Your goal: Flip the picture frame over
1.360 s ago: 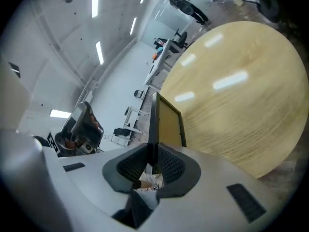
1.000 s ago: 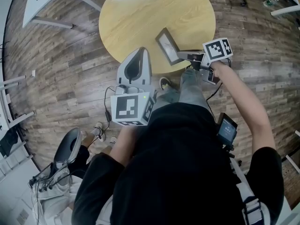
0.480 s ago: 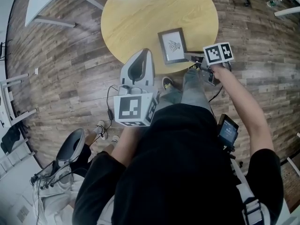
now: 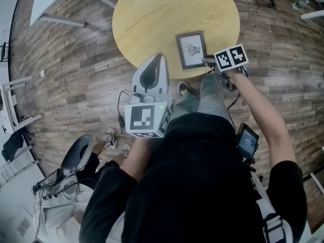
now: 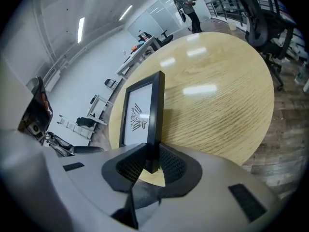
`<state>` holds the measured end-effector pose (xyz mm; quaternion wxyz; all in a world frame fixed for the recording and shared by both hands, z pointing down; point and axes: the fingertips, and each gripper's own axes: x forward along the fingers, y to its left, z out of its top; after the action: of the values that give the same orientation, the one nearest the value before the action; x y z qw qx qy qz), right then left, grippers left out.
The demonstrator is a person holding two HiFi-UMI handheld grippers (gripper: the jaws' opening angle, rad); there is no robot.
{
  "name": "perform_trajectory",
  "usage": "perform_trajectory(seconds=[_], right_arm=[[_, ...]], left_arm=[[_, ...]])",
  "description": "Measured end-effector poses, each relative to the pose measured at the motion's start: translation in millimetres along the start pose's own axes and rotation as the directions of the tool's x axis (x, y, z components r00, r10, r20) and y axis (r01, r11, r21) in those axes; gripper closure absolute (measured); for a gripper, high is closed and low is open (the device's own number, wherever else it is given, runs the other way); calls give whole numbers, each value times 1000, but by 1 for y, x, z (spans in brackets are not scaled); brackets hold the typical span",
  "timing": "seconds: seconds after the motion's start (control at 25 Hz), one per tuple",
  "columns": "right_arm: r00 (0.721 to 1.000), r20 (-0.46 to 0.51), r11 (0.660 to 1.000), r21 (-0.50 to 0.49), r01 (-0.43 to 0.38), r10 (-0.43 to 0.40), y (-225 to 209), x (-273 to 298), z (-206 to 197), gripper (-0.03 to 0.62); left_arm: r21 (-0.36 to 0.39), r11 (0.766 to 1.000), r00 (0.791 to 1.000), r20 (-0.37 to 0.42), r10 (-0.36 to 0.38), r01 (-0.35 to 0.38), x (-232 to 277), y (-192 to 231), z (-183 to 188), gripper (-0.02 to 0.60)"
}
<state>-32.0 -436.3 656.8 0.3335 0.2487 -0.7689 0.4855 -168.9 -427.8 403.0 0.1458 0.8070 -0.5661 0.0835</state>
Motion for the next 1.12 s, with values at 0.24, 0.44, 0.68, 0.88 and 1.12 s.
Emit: perform_trajectory(seconds=[0.24, 0.44, 0.68, 0.88, 1.12], right_arm=[[995, -32, 991, -96, 90, -93, 1, 4, -5, 503], [986, -30, 972, -177, 157, -165, 1, 6, -2, 491], [974, 5, 939, -266, 219, -226, 0, 5, 6, 480], [971, 101, 916, -324, 238, -216, 12, -7, 29, 474], [946, 255, 846, -441, 299, -202, 43, -38, 61, 462]], left_arm=[[0, 1000, 1000, 3, 1, -1, -8, -1, -1, 558], [-1, 1000, 1000, 2, -2, 2, -8, -2, -1, 558], [6, 1000, 1000, 7, -12, 12, -5, -2, 1, 558], [-5, 1000, 1000, 12, -13, 13, -7, -1, 2, 558], [6, 999, 998, 49, -36, 36, -11, -6, 15, 558]])
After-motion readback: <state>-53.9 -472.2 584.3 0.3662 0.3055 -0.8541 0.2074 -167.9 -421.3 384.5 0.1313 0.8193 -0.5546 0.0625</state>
